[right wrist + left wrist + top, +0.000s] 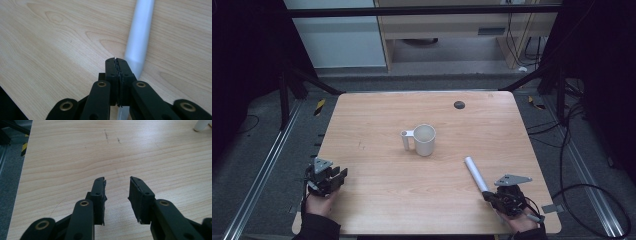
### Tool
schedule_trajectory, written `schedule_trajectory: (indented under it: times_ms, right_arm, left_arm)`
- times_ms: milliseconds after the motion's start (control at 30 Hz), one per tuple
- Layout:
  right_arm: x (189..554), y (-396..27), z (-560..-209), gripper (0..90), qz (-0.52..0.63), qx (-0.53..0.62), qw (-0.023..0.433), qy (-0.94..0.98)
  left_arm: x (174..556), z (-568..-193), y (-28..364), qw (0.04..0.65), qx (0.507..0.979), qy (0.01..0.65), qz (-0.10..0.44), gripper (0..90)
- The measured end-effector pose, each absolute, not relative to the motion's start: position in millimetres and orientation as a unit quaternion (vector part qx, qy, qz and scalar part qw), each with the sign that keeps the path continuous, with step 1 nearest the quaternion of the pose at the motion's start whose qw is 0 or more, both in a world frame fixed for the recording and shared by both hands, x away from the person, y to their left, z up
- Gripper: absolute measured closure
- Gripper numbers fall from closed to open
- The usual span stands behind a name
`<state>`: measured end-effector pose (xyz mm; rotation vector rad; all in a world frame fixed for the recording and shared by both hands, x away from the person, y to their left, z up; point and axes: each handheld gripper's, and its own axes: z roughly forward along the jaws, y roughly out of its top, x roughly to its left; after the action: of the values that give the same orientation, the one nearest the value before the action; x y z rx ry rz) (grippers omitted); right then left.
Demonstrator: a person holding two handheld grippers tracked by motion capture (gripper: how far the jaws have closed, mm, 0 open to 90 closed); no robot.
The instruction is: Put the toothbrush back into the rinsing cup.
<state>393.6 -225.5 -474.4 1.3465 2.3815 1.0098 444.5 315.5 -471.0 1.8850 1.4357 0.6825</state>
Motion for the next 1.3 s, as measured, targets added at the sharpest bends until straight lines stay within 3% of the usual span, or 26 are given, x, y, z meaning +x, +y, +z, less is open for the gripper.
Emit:
schedule_trajectory:
  times_ms: [533,1300]
  right_arm:
    - [394.3,-221.1,-481.4,90.0,0.305,0.459,0.098,0.829]
    - [397.3,-240.9,-480.3,90.0,0.284,0.503,0.131,0.805]
  left_arm:
    - [445.1,-471.8,315.5,0.327,0.724,0.549,0.26,63.0]
    - [446.7,-473.9,316.1,0.322,0.726,0.552,0.254,60.1]
